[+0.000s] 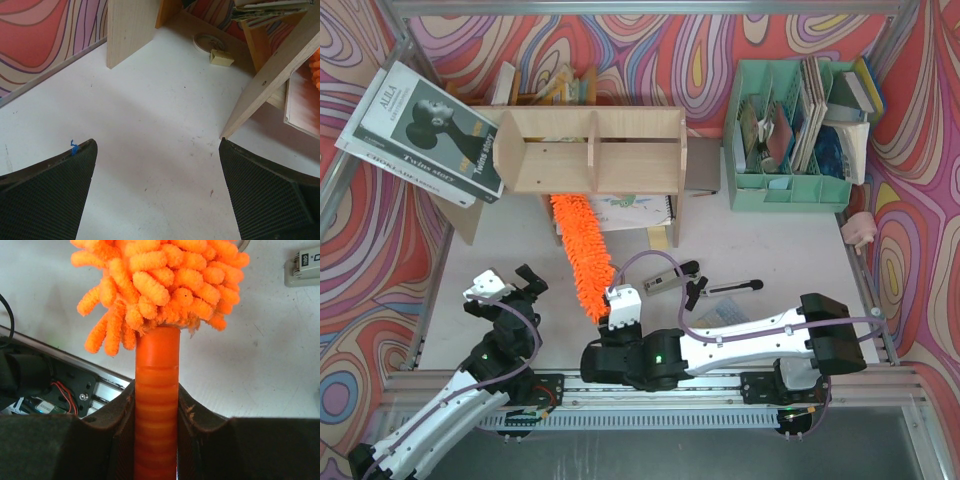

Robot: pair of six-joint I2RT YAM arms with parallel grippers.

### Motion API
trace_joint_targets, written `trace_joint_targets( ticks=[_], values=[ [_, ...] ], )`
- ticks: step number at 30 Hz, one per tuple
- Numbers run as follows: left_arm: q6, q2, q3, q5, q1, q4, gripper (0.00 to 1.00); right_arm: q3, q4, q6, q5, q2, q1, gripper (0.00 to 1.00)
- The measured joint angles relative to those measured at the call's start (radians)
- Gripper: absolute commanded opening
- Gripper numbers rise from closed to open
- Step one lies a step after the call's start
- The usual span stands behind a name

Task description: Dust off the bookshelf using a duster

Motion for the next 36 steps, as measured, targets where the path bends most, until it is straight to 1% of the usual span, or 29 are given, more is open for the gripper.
trace_joint_targets(
  ticks=[3,7,10,15,19,25,30,36],
  values=[
    [0.0,0.0,0.0,0.0,0.0,0.0,0.99,0.004,-0.031,0.037,0.017,0.0,0.002,0.0],
    [0.0,0.0,0.0,0.0,0.0,0.0,0.98,0.011,-0.157,0.194,0.048,-0.002,0.01,0.0],
    [0.0,0.0,0.0,0.0,0.0,0.0,0.98,0.008,-0.209,0.238,0.071,-0.007,0.014,0.0],
    [0.0,0.0,0.0,0.0,0.0,0.0,0.99,0.009,-0.257,0.222,0.114,-0.034,0.045,0.0],
    [0.0,0.0,0.0,0.0,0.0,0.0,0.99,0.002,-0.3,0.19,0.161,-0.076,0.099,0.0],
    [0.0,0.0,0.0,0.0,0.0,0.0,0.99,-0.074,-0.306,0.124,0.171,-0.177,0.212,0.0],
    [0.0,0.0,0.0,0.001,0.0,0.0,0.99,-0.14,-0.305,0.073,0.166,-0.195,0.269,0.0],
    [0.0,0.0,0.0,0.001,0.0,0.0,0.99,-0.145,-0.34,0.116,0.167,-0.185,0.336,0.0]
  ],
)
